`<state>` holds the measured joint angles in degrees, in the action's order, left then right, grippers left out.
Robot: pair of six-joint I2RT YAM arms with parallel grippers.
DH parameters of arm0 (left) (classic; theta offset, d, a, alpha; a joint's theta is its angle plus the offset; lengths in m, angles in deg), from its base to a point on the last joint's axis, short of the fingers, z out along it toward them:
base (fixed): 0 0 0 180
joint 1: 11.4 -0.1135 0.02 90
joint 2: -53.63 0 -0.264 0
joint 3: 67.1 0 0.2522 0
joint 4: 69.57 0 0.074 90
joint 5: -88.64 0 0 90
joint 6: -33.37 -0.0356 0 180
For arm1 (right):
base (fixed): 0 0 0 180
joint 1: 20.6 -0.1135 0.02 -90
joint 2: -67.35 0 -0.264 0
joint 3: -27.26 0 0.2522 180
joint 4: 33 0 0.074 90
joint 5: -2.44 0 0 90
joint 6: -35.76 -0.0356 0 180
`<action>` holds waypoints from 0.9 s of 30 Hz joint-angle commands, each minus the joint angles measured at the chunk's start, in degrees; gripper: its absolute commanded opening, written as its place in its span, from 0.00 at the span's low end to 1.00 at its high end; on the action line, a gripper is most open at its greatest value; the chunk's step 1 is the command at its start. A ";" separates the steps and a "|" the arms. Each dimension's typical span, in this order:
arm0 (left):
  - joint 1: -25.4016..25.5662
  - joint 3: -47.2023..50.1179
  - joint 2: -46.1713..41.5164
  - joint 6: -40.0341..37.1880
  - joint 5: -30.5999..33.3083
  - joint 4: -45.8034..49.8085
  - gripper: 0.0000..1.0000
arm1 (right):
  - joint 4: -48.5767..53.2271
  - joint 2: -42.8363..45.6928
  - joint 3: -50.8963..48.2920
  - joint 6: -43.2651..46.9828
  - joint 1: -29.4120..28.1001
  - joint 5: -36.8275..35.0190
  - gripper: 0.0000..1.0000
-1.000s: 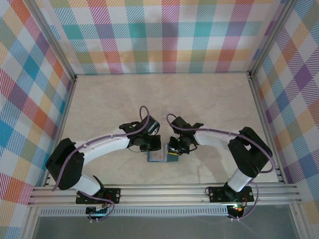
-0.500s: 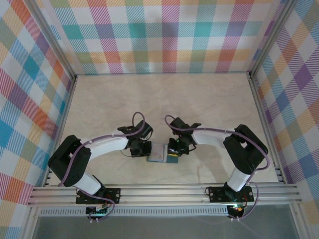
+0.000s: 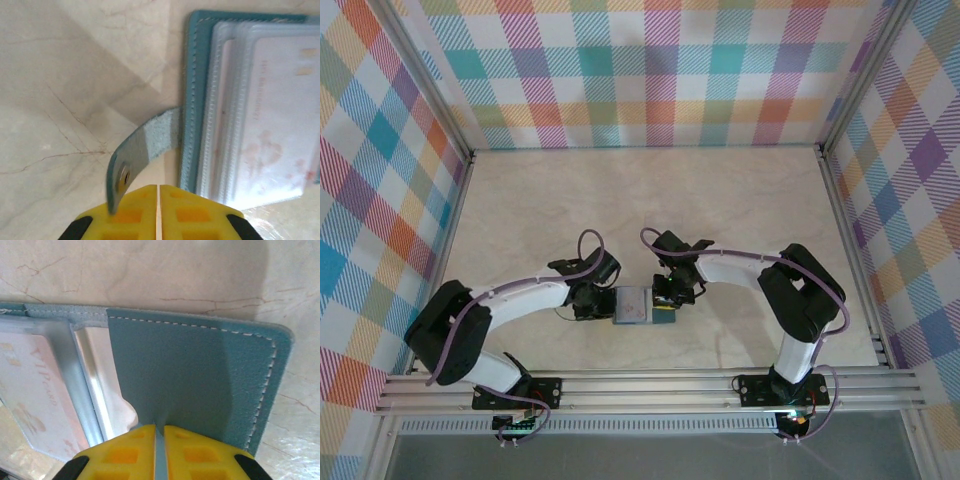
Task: Take the credit cards out of the card holder
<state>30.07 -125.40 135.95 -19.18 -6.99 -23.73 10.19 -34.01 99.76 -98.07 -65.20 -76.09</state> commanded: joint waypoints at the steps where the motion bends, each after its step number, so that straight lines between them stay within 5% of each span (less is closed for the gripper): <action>1: -0.34 -4.26 -3.35 -1.11 1.64 2.81 0.13 | 3.14 1.36 -0.30 1.24 0.32 -3.11 0.19; 15: -1.66 -9.02 8.23 -5.24 -5.63 -2.37 0.31 | -7.35 4.43 -3.88 -2.66 0.30 4.66 0.32; 27: -1.84 -7.69 11.91 -8.26 -3.16 0.83 0.31 | -10.70 1.77 -3.66 -2.49 0.48 8.21 0.28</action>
<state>28.78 -133.20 146.60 -25.47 -11.12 -25.59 0.82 -30.80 96.28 -100.15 -65.13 -69.88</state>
